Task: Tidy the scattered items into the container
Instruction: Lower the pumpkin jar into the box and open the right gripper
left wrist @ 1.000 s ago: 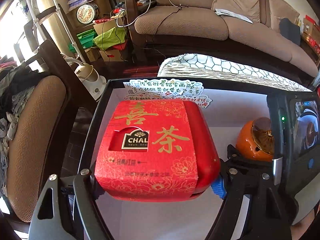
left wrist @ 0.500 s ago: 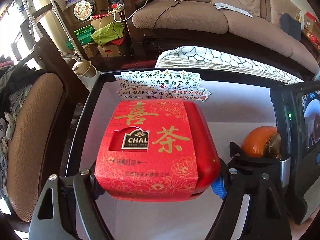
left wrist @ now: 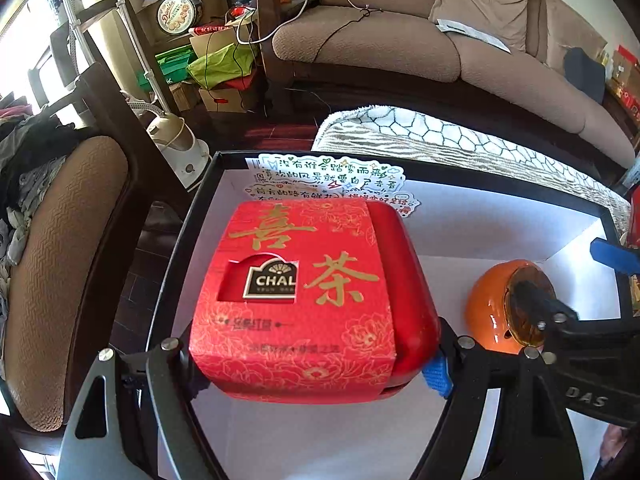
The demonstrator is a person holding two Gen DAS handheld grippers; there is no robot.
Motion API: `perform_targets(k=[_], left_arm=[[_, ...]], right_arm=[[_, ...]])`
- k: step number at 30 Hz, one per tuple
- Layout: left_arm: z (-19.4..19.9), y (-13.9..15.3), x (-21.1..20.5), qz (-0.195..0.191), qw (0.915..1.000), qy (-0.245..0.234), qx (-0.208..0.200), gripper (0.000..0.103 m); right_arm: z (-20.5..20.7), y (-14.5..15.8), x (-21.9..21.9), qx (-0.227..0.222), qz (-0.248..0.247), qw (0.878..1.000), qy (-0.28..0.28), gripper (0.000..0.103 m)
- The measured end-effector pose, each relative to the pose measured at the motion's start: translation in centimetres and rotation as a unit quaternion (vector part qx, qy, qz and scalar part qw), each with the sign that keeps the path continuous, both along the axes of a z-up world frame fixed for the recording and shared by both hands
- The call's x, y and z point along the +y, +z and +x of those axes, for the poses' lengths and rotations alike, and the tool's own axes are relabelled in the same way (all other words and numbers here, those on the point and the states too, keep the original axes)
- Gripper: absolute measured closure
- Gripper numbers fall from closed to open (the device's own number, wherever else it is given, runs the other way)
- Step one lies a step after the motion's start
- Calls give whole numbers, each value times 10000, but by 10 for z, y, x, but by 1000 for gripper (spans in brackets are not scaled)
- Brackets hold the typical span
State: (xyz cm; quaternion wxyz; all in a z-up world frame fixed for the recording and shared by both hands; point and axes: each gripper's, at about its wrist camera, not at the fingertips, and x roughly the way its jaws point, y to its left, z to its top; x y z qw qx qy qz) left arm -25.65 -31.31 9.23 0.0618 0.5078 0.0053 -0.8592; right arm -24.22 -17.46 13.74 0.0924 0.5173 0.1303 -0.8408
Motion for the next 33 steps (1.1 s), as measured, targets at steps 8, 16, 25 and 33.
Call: perform_targets(k=[8,16,25,33], left_arm=[[-28,-28,33,-184,9983,-268,-485,22],[-47,-59,34,235,9957,12,-896,22],[-32,-47,31,12,9969,-121,-777,20],[-17,-18,30,-121,9980,-366,-498,20]], right_arm=[[19,26,22,421,-443,9972,429,6],[26,23,27,462,-719,9948,548,6],[29,13,28,390,-770,9948,545,6],[16,6,28,-292,-1315,9892,578,9]])
